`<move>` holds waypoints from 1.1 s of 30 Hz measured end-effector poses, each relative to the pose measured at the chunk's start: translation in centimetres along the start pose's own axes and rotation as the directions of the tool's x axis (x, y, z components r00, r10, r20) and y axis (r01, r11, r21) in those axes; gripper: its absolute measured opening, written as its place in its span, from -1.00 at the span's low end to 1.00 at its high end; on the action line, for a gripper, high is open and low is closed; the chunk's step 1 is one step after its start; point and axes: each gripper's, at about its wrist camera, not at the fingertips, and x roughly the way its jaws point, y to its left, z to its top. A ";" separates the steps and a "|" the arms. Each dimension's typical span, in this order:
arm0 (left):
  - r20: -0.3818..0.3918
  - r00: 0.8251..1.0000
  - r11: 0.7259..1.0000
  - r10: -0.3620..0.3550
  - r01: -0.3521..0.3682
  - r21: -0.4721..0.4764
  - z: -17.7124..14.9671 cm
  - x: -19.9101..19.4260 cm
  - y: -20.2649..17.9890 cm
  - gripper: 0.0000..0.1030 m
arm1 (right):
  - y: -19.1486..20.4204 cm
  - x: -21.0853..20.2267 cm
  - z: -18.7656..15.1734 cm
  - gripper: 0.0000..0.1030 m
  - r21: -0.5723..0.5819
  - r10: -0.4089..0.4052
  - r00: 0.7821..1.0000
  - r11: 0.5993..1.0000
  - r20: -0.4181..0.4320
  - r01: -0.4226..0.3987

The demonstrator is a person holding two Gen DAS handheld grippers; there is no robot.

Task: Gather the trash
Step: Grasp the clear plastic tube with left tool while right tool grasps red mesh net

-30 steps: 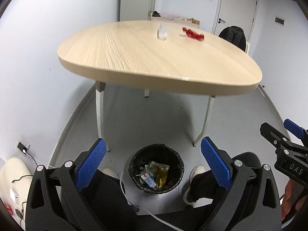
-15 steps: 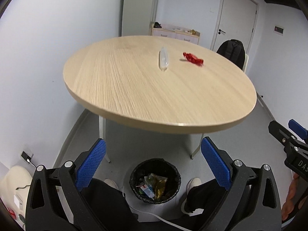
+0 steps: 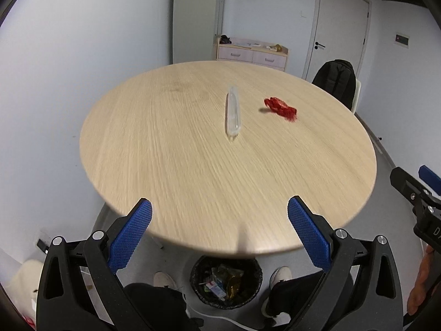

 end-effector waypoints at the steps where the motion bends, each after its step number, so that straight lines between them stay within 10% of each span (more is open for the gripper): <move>1: -0.006 1.000 1.000 -0.001 0.001 -0.003 0.5 0.5 0.0 0.88 | -0.1 0.6 0.5 0.85 0.002 0.003 1.000 1.000 -0.005 -0.003; 33: -0.192 0.977 0.995 0.097 -0.087 0.057 15.6 21.7 -0.3 0.75 | 5.1 23.4 12.6 0.66 -0.149 0.105 0.979 0.980 -0.177 -0.132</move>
